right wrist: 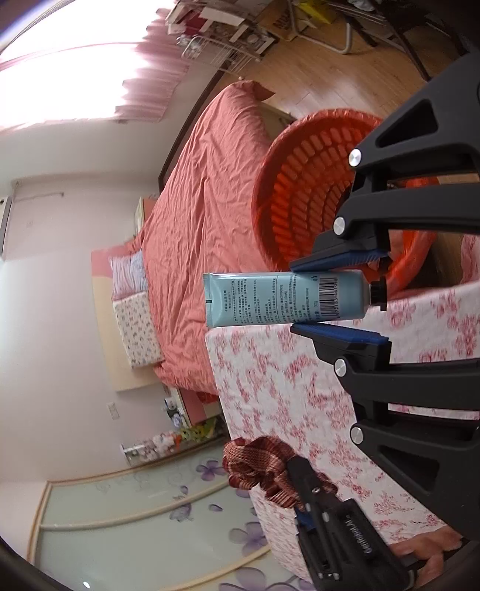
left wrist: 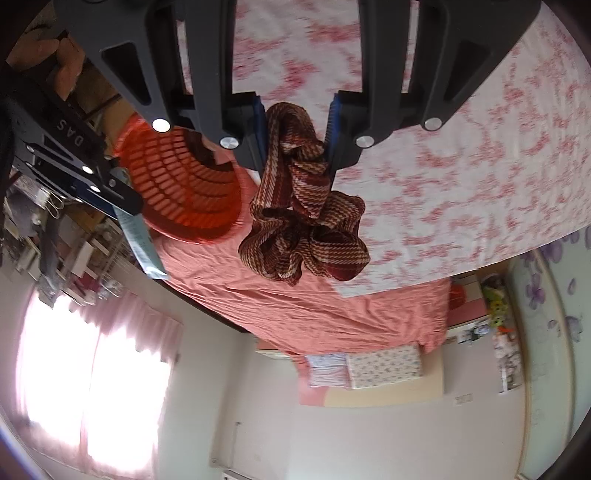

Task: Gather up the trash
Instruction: 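Carry the scrunchie and blue tube in both grippers over the basket, then open both grippers to drop the scrunchie and tube into the basket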

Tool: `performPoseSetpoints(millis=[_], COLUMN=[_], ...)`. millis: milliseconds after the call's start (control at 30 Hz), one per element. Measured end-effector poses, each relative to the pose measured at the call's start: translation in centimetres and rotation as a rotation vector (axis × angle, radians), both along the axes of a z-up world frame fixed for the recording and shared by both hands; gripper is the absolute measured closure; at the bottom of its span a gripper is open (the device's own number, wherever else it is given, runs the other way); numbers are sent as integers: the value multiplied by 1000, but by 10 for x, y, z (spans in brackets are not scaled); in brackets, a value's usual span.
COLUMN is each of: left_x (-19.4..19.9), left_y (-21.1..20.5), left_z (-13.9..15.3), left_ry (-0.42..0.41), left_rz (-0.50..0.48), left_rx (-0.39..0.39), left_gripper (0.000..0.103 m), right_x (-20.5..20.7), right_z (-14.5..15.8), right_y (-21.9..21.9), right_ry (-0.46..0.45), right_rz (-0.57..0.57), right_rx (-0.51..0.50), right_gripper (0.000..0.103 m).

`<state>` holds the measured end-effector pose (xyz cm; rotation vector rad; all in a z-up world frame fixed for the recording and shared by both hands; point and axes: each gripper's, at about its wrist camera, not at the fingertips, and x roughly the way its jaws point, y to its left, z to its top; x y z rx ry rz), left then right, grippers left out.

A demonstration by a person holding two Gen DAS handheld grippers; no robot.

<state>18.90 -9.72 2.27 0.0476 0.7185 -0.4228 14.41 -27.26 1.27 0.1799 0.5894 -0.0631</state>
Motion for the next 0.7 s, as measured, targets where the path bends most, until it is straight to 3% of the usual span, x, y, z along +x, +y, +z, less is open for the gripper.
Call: performPoseSetpoints(millis=[400, 567, 700], left_x=[22, 44, 54], left_y=[-115, -135, -131], left_z=[-31, -50, -63], left_ry=[75, 110, 119], left_rz=[-181, -181, -148], left_rx=[-26, -21, 0], left_gripper=[76, 59, 47], right_x=[7, 26, 26], right_z=[-16, -29, -35], right_y=[-82, -109, -118], right_ry=[20, 43, 35], right_rz=[-129, -150, -163], right_rx=[97, 205, 230], right_gripper=[74, 72, 49])
